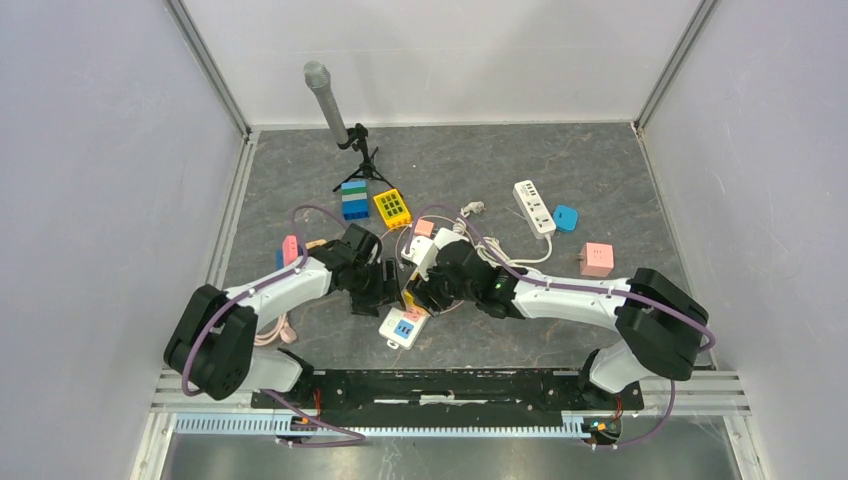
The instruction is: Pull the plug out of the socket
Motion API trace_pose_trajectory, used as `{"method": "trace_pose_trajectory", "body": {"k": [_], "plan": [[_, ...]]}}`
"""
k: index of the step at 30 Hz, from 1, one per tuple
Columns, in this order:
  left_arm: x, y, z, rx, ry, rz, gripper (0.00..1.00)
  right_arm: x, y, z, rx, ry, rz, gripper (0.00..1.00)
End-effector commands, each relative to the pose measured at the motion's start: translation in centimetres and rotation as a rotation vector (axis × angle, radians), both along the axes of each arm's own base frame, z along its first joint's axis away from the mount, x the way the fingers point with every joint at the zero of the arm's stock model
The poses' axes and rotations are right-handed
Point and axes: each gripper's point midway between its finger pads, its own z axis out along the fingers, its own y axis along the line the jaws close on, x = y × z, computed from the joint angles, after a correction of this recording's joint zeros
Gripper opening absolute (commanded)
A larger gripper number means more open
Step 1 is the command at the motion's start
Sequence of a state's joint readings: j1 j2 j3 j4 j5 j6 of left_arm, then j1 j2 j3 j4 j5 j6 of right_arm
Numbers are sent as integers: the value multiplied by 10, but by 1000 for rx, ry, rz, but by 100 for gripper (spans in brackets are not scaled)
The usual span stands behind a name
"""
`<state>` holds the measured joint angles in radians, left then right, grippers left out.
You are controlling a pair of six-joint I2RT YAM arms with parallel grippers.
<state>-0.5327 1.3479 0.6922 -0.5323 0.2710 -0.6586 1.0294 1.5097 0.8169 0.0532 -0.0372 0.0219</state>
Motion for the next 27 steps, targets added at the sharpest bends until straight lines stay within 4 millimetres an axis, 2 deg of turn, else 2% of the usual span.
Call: {"method": "trace_pose_trajectory", "body": {"k": [1, 7, 12, 14, 15, 21, 22, 27], "plan": [[2, 5, -14, 39, -2, 5, 73, 1, 14, 4, 47, -2, -2, 62], [-7, 24, -27, 139, 36, 41, 66, 4, 14, 0, 28, -15, -19, 71], [-11, 27, -31, 156, 57, 39, 62, 4, 19, -4, 18, -15, -9, 69], [-13, 28, -33, 160, 65, 40, 61, 3, 20, -4, 13, -19, -1, 62], [-14, 29, -33, 161, 68, 38, 59, 2, 21, -4, 15, -22, 2, 56], [-16, 31, -37, 176, 82, 40, 56, 3, 24, 8, 47, -30, -2, 3], [-16, 32, -37, 179, 83, 41, 56, 3, 25, 10, 57, -31, -5, 0], [-17, 35, -40, 199, 87, 48, 54, -2, 32, 34, 166, -24, 2, 0]]}}
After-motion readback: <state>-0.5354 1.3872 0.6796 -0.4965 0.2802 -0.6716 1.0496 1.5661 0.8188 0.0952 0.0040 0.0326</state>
